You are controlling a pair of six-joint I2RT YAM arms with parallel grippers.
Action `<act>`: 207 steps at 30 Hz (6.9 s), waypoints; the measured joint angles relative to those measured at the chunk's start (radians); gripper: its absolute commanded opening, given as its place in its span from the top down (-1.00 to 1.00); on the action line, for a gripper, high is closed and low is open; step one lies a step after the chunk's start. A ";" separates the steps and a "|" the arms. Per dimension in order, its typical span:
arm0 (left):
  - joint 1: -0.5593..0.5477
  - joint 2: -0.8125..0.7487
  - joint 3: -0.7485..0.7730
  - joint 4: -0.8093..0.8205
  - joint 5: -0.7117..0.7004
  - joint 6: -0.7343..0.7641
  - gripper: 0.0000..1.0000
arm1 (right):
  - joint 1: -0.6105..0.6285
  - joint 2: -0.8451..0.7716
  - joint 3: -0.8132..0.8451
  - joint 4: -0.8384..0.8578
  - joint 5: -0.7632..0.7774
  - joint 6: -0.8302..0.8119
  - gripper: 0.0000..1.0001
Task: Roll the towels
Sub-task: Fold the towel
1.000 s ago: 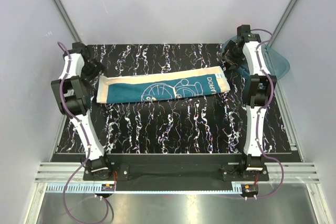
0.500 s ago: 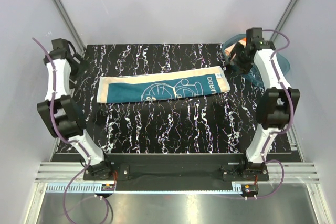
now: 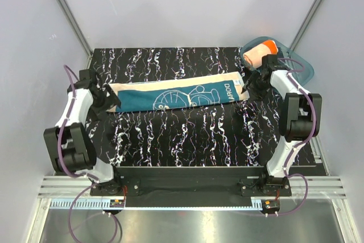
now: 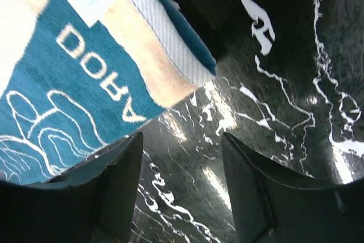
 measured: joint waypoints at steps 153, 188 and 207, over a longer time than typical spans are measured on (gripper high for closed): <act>-0.176 -0.489 -0.259 0.078 -0.070 0.029 -0.98 | 0.404 0.190 0.359 0.484 -0.212 0.095 -0.48; -0.208 -0.396 -0.245 0.077 -0.075 0.029 -0.86 | 0.510 -0.040 -0.381 0.487 -0.222 0.100 -0.16; -0.389 0.305 0.274 0.179 -0.066 0.045 -0.53 | 0.522 -0.468 -0.364 0.252 -0.127 0.049 1.00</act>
